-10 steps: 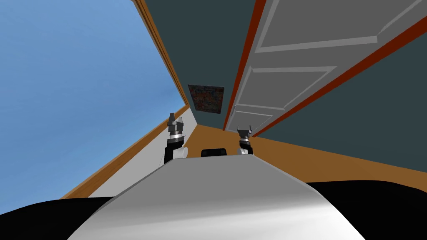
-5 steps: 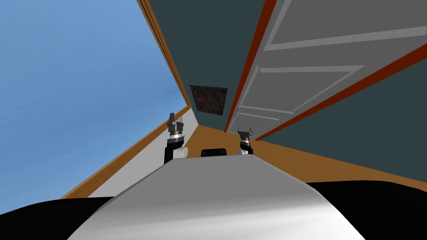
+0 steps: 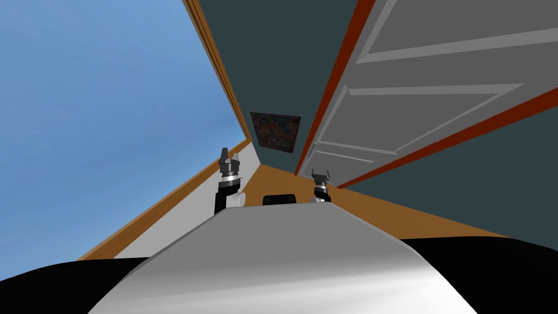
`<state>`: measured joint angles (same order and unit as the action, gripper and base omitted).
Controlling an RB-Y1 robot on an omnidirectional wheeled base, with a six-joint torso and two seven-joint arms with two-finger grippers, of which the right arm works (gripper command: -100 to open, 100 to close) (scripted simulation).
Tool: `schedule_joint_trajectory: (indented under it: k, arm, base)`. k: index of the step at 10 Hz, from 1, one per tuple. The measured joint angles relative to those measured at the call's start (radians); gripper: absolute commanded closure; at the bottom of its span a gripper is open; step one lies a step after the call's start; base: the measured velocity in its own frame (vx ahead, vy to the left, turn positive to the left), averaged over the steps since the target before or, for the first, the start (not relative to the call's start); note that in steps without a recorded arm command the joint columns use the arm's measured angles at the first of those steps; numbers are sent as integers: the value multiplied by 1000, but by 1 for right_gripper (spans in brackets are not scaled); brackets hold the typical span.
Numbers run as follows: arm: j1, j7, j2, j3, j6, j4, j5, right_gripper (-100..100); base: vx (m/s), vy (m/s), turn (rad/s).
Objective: Pull the door open
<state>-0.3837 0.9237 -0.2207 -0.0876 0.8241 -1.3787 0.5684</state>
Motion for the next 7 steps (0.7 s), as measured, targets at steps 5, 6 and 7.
schedule_joint_trajectory:
  k: [5, 6, 7]
  arm:
    - [11, 87, -17, 0, 11, 72, 55, -100]
    - [10, 108, -18, -3, 17, 92, 69, -100]
    - [10, 131, -24, -3, 21, 108, 83, -100]
  base:
    - [105, -22, 78]
    - [139, -21, 83]
    - [121, -30, 73]
